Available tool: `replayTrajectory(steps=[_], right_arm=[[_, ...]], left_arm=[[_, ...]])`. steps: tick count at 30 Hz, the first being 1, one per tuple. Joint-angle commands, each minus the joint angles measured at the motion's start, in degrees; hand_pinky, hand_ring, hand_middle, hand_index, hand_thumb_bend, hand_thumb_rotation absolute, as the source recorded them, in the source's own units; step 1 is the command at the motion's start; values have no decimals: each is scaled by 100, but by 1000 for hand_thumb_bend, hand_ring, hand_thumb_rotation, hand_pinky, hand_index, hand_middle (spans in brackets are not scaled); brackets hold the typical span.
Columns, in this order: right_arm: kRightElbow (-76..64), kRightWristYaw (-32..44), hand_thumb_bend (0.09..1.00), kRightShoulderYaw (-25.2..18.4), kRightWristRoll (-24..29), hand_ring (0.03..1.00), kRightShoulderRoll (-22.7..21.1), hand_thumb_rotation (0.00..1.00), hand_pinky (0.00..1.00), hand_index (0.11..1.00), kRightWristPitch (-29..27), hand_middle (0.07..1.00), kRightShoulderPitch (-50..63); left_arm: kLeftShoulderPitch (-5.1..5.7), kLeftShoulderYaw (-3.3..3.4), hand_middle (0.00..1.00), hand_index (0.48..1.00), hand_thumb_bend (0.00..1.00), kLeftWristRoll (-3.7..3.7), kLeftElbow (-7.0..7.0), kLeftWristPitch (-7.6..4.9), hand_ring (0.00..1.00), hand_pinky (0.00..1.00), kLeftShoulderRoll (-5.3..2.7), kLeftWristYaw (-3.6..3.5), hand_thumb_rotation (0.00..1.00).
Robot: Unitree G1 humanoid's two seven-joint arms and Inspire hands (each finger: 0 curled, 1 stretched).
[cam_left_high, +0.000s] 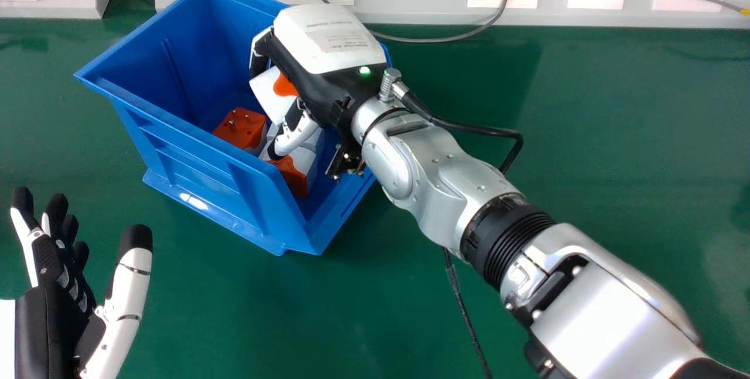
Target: Pick all objects and put in blue box
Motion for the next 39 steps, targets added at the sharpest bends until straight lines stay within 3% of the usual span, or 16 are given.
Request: replayTrajectory(steps=[1, 3, 6, 14, 18, 20, 23, 25, 28, 31, 36, 39], right_arm=[[-238, -8, 655, 26, -11, 744, -36, 194, 572, 834, 14, 829, -114], [-283, 1, 671, 65, -21, 832, -83, 213, 664, 900, 6, 900, -82], [-332, -1, 676, 138, -63, 870, -152, 238, 708, 937, 20, 938, -49], [-355, -169, 695, 123, -34, 865, -260, 229, 701, 904, 4, 929, 73], [-380, -308, 677, 149, -99, 846, -301, 224, 684, 881, 107, 908, 110], [-477, -344, 635, 138, -109, 841, -366, 213, 677, 873, 95, 898, 166], [-852, -318, 504, -15, -6, 854, -500, 155, 705, 881, 126, 901, 359], [-1300, -336, 496, -124, 39, 847, -629, 91, 708, 867, 166, 888, 603], [-2321, -392, 478, -257, 15, 851, -917, 80, 701, 851, 230, 885, 1201], [-3494, -328, 431, -417, 20, 850, -1207, 88, 693, 851, 276, 889, 1943], [-5296, -478, 328, -813, 138, 853, -1590, 162, 689, 877, 175, 903, 3450], [-5965, -542, 297, -1099, 315, 867, -1655, 339, 724, 891, 139, 916, 4303]], left_arm=[[-34, -33, 1000, 980, 472, 37, -90, -61, 1000, 1000, 8, 33, 512], [-75, -45, 1000, 974, 475, 7, -95, -55, 1000, 1000, -9, 38, 495], [-116, -58, 998, 969, 482, 28, -114, -30, 1000, 1000, -18, 58, 491], [-196, -70, 1000, 979, 454, 224, -178, 95, 1000, 1000, 44, 106, 521], [-262, -67, 998, 981, 455, 230, -163, 133, 1000, 1000, 53, 125, 517], [-283, -68, 999, 988, 447, 208, -155, 136, 1000, 1000, 71, 105, 513], [-308, -63, 1000, 989, 441, 169, -138, 133, 1000, 1000, 79, 94, 491], [-336, -48, 1000, 988, 439, 162, -97, 108, 1000, 1000, 92, 95, 480], [-381, -31, 1000, 993, 421, 168, -46, 84, 1000, 1000, 126, 85, 479], [-465, -5, 1000, 995, 418, 102, 9, 107, 1000, 1000, 153, 66, 473], [-582, 25, 1000, 996, 456, 30, 36, 205, 1000, 1000, 194, 53, 455], [-643, 48, 1000, 996, 467, 46, 77, 215, 1000, 1000, 244, 33, 465]])
